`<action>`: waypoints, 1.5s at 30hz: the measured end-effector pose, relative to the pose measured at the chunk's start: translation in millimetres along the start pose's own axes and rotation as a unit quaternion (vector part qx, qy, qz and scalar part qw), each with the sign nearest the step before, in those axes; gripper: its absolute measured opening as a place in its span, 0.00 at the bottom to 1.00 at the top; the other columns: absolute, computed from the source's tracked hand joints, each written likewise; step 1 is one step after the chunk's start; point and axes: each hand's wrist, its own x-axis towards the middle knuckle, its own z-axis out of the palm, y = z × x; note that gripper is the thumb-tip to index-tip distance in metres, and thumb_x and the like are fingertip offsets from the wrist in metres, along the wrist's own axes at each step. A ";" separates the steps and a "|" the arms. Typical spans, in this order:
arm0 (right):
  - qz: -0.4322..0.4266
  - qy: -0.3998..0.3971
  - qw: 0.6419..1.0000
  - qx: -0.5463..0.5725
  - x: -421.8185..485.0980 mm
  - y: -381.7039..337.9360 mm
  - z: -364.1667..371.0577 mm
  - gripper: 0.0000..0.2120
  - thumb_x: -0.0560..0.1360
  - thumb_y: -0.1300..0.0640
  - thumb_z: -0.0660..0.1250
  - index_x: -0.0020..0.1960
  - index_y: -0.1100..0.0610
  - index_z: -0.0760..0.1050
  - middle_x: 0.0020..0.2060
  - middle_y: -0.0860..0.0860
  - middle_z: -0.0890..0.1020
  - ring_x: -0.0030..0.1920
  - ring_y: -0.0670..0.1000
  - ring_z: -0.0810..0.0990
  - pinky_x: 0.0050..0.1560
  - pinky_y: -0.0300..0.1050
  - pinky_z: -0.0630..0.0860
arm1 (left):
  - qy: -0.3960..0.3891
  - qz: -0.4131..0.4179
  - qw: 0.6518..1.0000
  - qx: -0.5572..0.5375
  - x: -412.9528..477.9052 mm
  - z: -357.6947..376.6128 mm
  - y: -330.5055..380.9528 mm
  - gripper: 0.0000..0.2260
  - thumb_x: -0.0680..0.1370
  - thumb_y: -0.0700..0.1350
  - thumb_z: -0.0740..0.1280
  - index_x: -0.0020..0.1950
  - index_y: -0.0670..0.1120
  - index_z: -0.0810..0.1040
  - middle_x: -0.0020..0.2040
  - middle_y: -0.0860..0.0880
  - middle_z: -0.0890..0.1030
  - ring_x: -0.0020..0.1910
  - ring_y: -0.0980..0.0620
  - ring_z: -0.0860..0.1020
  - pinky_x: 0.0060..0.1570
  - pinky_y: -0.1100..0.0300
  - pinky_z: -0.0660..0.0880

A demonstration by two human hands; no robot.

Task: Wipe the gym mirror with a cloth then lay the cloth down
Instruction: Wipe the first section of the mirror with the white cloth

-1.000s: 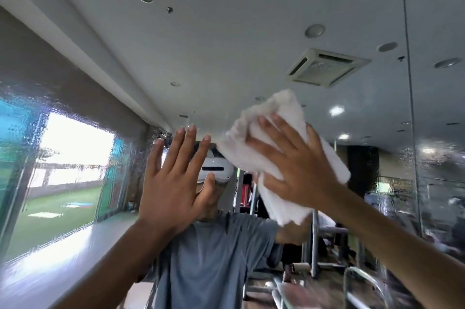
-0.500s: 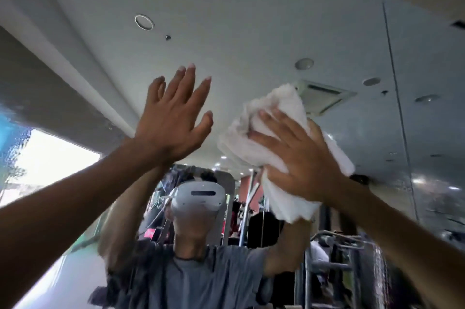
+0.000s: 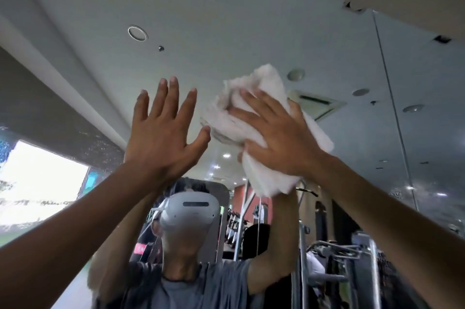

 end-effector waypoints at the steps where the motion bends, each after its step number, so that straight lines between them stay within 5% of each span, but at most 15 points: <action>1: -0.001 -0.005 1.000 0.003 -10.3 13.6 -3.1 0.31 0.75 0.37 0.50 0.77 0.38 0.55 0.80 0.48 0.57 0.79 0.53 0.55 0.69 0.66 0.56 | -0.001 0.000 1.000 -0.002 0.0 0.2 0.2 0.36 0.78 0.66 0.42 0.83 0.51 0.47 0.82 0.43 0.43 0.81 0.48 0.40 0.78 0.45 0.38; 4: 0.165 0.012 0.986 0.001 0.4 57.7 -8.3 0.31 0.76 0.37 0.48 0.78 0.41 0.57 0.80 0.49 0.57 0.78 0.54 0.55 0.68 0.69 0.61 | 0.001 0.004 1.000 0.003 -0.7 2.1 -0.8 0.36 0.78 0.66 0.41 0.83 0.51 0.46 0.82 0.43 0.42 0.81 0.47 0.39 0.78 0.44 0.38; 8: 0.377 0.051 0.924 0.025 87.7 49.4 -6.1 0.28 0.80 0.40 0.53 0.79 0.42 0.55 0.80 0.48 0.54 0.79 0.54 0.50 0.72 0.69 0.52 | 0.009 0.013 1.000 0.003 -0.5 4.2 -3.8 0.35 0.79 0.65 0.43 0.83 0.50 0.49 0.82 0.42 0.45 0.82 0.46 0.42 0.78 0.43 0.41; 11: 0.277 0.037 0.960 0.017 105.3 8.1 0.1 0.28 0.81 0.41 0.53 0.80 0.41 0.52 0.81 0.47 0.51 0.80 0.53 0.48 0.72 0.69 0.48 | 0.011 0.013 1.000 0.001 -0.9 4.4 -4.9 0.35 0.79 0.65 0.45 0.83 0.50 0.51 0.82 0.42 0.47 0.82 0.46 0.43 0.78 0.44 0.42; 14: 0.077 0.028 0.996 -0.016 64.9 -10.4 1.8 0.28 0.80 0.39 0.51 0.79 0.39 0.52 0.80 0.46 0.53 0.80 0.52 0.51 0.70 0.65 0.55 | 0.013 0.010 1.000 -0.002 -1.5 4.7 -3.6 0.34 0.79 0.64 0.45 0.83 0.50 0.52 0.82 0.43 0.47 0.82 0.47 0.44 0.78 0.45 0.42; 17: -0.013 0.032 0.999 0.013 23.8 13.4 -0.7 0.29 0.76 0.38 0.51 0.77 0.38 0.56 0.79 0.47 0.60 0.78 0.54 0.58 0.65 0.63 0.62 | 0.011 0.003 1.000 -0.004 -0.4 3.7 -1.4 0.34 0.79 0.64 0.45 0.83 0.51 0.53 0.82 0.44 0.48 0.82 0.48 0.45 0.78 0.46 0.41; 21: 0.167 0.034 0.985 -0.006 32.0 74.3 -8.8 0.33 0.73 0.37 0.49 0.77 0.43 0.58 0.78 0.50 0.62 0.76 0.55 0.60 0.64 0.69 0.65 | 0.006 -0.012 1.000 -0.007 1.2 -2.8 4.1 0.37 0.76 0.66 0.45 0.82 0.50 0.56 0.82 0.43 0.51 0.82 0.47 0.47 0.76 0.48 0.42; 25: 0.422 0.068 0.903 0.041 122.1 60.3 -10.2 0.27 0.80 0.42 0.53 0.78 0.44 0.57 0.79 0.49 0.57 0.78 0.55 0.53 0.72 0.69 0.53 | -0.007 0.034 0.998 0.043 6.4 -12.8 -10.6 0.39 0.74 0.68 0.49 0.81 0.49 0.62 0.80 0.41 0.61 0.80 0.44 0.59 0.70 0.49 0.51; 27: 0.365 0.064 0.928 0.048 161.8 20.4 -4.2 0.28 0.81 0.42 0.53 0.80 0.42 0.54 0.80 0.48 0.54 0.79 0.54 0.50 0.73 0.68 0.49 | -0.008 0.086 0.994 0.073 8.6 -19.9 -28.8 0.37 0.75 0.66 0.52 0.78 0.45 0.67 0.77 0.41 0.67 0.76 0.44 0.66 0.66 0.49 0.58; 30: 0.173 0.029 0.984 0.032 163.3 -40.2 0.4 0.28 0.81 0.41 0.54 0.79 0.38 0.51 0.80 0.44 0.52 0.79 0.50 0.49 0.73 0.64 0.48 | -0.012 0.119 0.989 0.082 -1.0 -23.9 -58.3 0.35 0.78 0.64 0.53 0.78 0.42 0.66 0.78 0.44 0.65 0.77 0.47 0.65 0.70 0.47 0.59; 35: -0.024 -0.010 0.999 0.020 83.2 -14.6 -10.1 0.31 0.73 0.37 0.51 0.76 0.35 0.56 0.79 0.46 0.59 0.78 0.52 0.56 0.69 0.61 0.56 | -0.004 0.125 0.990 0.062 -20.9 -21.6 -81.5 0.34 0.80 0.62 0.52 0.79 0.42 0.63 0.80 0.44 0.61 0.79 0.47 0.60 0.74 0.48 0.56; 38: 0.150 0.016 0.988 0.014 90.6 31.2 -15.1 0.32 0.73 0.38 0.51 0.77 0.37 0.55 0.79 0.50 0.60 0.77 0.54 0.58 0.67 0.70 0.62 | 0.012 0.170 0.983 0.071 -25.4 -29.9 -107.2 0.33 0.79 0.61 0.55 0.78 0.42 0.65 0.79 0.44 0.64 0.78 0.47 0.64 0.73 0.50 0.59; 41: 0.389 0.054 0.919 0.018 153.0 13.5 -9.8 0.28 0.81 0.40 0.53 0.79 0.43 0.55 0.80 0.48 0.55 0.78 0.54 0.53 0.71 0.69 0.53 | 0.021 0.154 0.986 0.058 -35.5 -32.2 -120.3 0.32 0.80 0.59 0.54 0.79 0.42 0.65 0.79 0.45 0.63 0.78 0.47 0.62 0.74 0.49 0.57; 43: 0.398 0.058 0.915 0.018 190.2 -20.9 -5.2 0.28 0.81 0.40 0.52 0.79 0.43 0.54 0.80 0.48 0.54 0.79 0.55 0.51 0.72 0.69 0.49 | 0.021 0.127 0.990 0.054 -40.2 -29.8 -118.8 0.32 0.81 0.59 0.52 0.79 0.41 0.63 0.80 0.44 0.61 0.79 0.47 0.60 0.75 0.47 0.55; 45: 0.306 0.047 0.951 0.015 203.1 -62.1 -1.9 0.28 0.81 0.41 0.54 0.80 0.42 0.53 0.80 0.47 0.52 0.79 0.54 0.51 0.72 0.67 0.49 | 0.021 0.099 0.994 0.050 -40.9 -29.4 -117.7 0.33 0.81 0.59 0.52 0.79 0.40 0.62 0.80 0.42 0.60 0.79 0.46 0.59 0.75 0.46 0.54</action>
